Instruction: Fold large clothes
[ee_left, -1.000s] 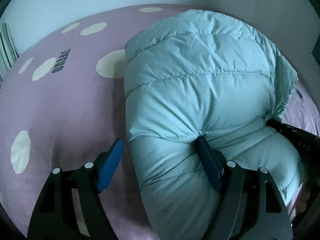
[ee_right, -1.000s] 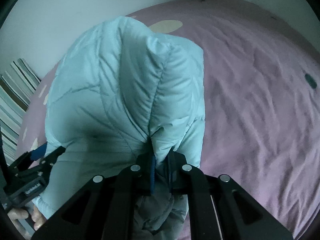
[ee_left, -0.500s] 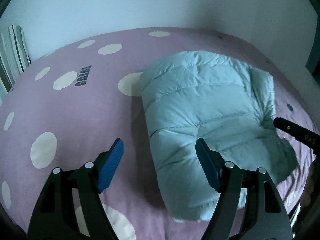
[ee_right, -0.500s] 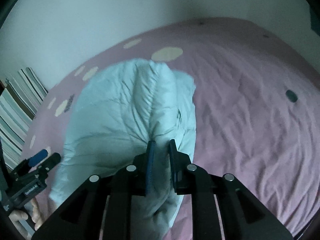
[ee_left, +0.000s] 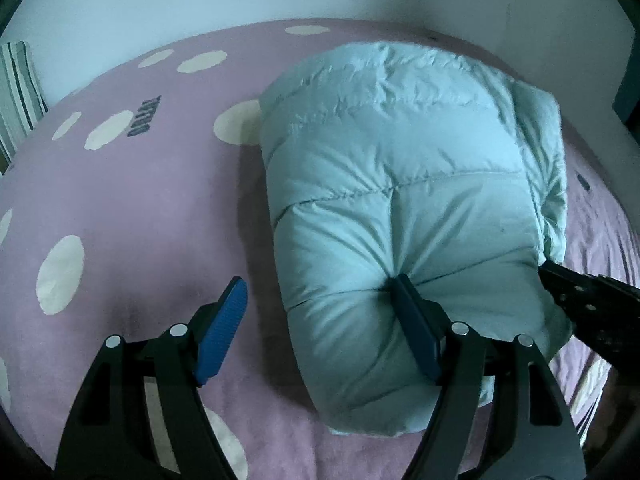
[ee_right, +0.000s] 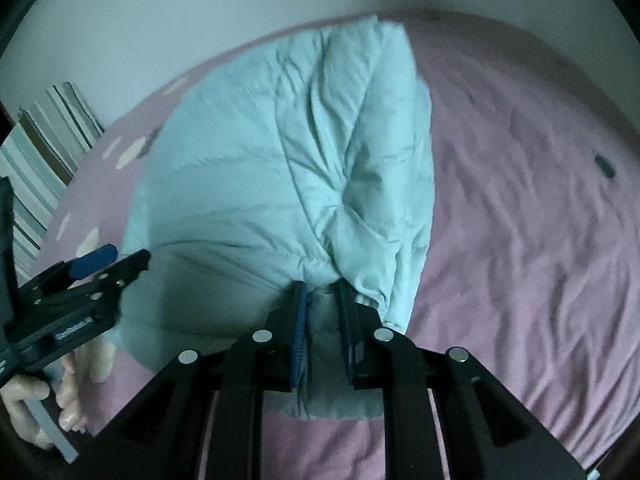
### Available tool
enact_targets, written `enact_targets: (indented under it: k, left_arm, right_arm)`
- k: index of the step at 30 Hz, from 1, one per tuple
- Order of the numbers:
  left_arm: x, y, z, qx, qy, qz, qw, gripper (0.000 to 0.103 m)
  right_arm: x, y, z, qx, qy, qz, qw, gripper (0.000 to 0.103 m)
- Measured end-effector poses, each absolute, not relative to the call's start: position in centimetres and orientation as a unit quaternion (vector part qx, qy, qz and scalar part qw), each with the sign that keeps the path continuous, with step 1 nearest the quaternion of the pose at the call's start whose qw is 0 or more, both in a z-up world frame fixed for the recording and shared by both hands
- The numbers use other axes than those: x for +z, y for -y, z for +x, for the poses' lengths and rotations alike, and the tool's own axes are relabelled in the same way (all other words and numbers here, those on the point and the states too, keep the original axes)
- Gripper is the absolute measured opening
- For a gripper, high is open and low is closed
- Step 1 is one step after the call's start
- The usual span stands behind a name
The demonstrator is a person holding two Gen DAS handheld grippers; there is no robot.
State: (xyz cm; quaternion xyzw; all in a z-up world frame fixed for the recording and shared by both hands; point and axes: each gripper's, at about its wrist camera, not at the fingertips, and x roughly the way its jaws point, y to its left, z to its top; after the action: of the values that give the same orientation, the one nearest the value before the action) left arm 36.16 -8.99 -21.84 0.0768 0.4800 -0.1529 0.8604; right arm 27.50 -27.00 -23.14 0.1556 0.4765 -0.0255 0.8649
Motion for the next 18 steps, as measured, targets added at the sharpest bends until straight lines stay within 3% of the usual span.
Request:
enact_targets:
  k: [9, 18]
  left_arm:
    - [-25.0, 8.8, 37.7, -0.16, -0.509, 0.052, 0.844, 0.076]
    - [-19.2, 7.4, 36.3, -0.161, -0.464, 0.052, 0.87, 0.075]
  right_arm:
    - [-24.8, 26.6, 28.0, -0.034, -0.473, 0.144, 0.869, 0.016]
    - [-19.8, 27.3, 25.6, -0.033, -0.432, 0.147, 0.889, 0.017]
